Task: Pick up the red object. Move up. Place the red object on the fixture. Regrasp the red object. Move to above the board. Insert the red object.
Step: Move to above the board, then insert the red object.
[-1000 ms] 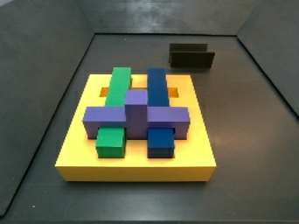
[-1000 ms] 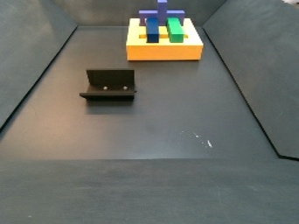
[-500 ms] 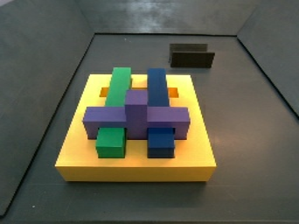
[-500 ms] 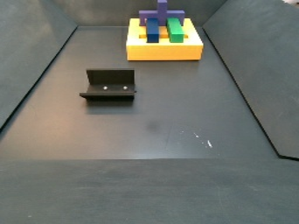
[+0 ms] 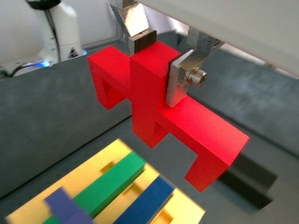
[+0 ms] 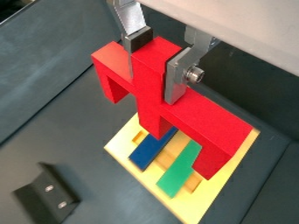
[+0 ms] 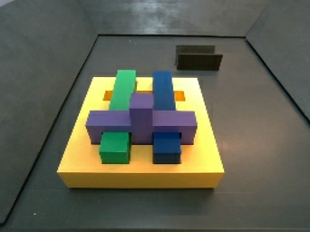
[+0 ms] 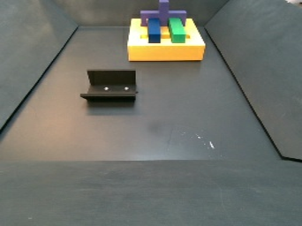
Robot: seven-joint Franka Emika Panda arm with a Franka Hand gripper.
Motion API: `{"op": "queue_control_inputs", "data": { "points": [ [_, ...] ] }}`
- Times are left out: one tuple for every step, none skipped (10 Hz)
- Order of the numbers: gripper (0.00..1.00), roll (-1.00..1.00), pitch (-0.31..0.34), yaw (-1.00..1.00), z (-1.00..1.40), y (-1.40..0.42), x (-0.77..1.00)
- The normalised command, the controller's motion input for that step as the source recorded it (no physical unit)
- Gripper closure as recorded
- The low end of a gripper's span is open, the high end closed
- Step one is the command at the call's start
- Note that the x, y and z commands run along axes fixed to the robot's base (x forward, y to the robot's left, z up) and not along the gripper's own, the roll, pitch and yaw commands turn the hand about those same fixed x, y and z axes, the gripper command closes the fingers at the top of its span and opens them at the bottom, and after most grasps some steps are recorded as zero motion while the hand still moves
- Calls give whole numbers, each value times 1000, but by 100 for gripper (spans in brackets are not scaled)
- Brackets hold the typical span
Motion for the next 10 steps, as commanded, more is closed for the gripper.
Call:
{"op": "queue_control_inputs", "data": {
  "points": [
    [100, -652, -32, 31, 8, 34, -77],
    [100, -437, -43, 23, -8, 29, -64],
    [100, -249, -38, 13, 3, 11, -41],
    [100, 77, -29, 0, -974, 349, 0],
    [100, 96, -11, 0, -1000, 391, 0],
    [100, 87, -4, 0, -1000, 389, 0],
    [100, 49, -33, 0, -1000, 320, 0],
    [100, 1, -31, 0, -1000, 277, 86],
    [100, 14, -39, 0, -1000, 137, 43],
    [100, 76, -50, 0, -1000, 0, 0]
  ]
}}
